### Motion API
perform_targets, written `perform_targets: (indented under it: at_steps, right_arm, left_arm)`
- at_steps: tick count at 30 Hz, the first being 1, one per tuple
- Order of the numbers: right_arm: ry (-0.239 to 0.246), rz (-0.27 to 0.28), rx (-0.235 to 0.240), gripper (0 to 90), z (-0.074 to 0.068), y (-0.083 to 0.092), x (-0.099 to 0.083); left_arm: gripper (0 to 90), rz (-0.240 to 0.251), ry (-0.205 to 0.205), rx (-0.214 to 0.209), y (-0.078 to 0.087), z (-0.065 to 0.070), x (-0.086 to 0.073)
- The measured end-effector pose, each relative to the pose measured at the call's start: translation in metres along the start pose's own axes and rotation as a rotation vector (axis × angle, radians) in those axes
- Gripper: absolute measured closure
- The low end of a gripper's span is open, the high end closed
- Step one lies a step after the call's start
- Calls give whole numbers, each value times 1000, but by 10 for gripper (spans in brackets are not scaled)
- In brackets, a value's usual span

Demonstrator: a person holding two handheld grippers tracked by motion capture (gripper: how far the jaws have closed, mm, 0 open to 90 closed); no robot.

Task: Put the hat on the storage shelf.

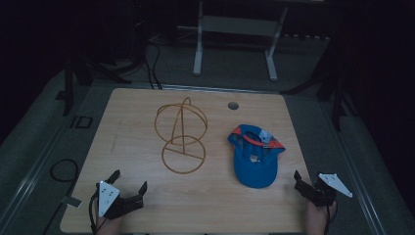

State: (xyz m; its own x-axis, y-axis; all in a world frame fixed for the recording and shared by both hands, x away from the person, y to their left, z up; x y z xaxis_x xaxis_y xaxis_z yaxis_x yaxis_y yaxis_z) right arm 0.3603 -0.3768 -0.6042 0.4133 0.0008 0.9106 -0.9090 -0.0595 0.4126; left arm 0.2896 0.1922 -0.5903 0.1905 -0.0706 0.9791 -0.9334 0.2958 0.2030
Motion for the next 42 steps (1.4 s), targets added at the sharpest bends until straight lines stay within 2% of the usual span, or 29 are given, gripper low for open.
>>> perform_targets:
  at_steps: [7, 10, 11, 14, 17, 20, 22, 26, 27, 31, 33, 38, 39, 40, 42]
  right_arm:
    - [11, -24, 6, 139, -2, -1, -2]
    - [29, -57, 30, 139, -5, -1, -1]
    - [27, -58, 46, 139, -6, 0, 2]
    - [30, -56, 56, 138, -7, 0, 8]
    - [12, -61, 99, 132, -11, 1, 19]
    - [24, -75, 130, 125, -16, -3, 33]
    - [31, -77, 133, 125, -17, -3, 35]
    - [54, -97, 186, 125, -28, -9, 47]
    - [61, -87, 217, 126, -34, -12, 53]
    - [80, -96, 251, 125, -44, -15, 58]
    - [75, -88, 288, 125, -52, -17, 65]
    - [118, -92, 258, 123, -63, -27, 79]
    - [124, -89, 265, 123, -65, -29, 80]
    - [129, -94, 294, 125, -72, -33, 84]
    - [126, -97, 296, 136, -73, -36, 85]
  left_arm:
    - [10, -7, -6, 4, -1, 0, -1]
    - [10, -8, -9, 5, -1, 1, -1]
    - [10, -9, -11, 7, -1, 0, -1]
    - [10, -7, -6, 9, 0, 0, 0]
    - [10, -7, -1, 9, 0, -1, 0]
    - [10, -8, 1, 8, 0, -1, -1]
    - [10, -9, 2, 8, 0, -1, -1]
    - [10, -11, 1, 8, 0, -1, -1]
    - [10, -13, 2, 8, -1, -1, -1]
    - [10, -15, 1, 3, -1, 0, -1]
    - [10, -16, 2, 3, -1, 0, -1]
    - [10, -14, 4, -1, -1, 0, -1]
    - [10, -11, 10, -6, -1, 0, -1]
    - [10, -9, 11, -11, 0, 1, 0]
    - [10, -8, 5, -12, 0, 1, 0]
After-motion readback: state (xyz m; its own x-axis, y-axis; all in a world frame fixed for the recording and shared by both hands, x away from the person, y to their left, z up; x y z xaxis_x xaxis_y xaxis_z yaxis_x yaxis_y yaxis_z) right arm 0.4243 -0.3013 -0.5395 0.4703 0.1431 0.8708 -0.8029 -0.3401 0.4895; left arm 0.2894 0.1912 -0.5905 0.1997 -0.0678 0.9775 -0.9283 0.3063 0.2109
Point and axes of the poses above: each handheld gripper's, and its own axes: y roughly backward along the jaws, x roughly out of its top, z roughly to its right, the point moved 10 cm from there along -y, roughly forward along the jaws
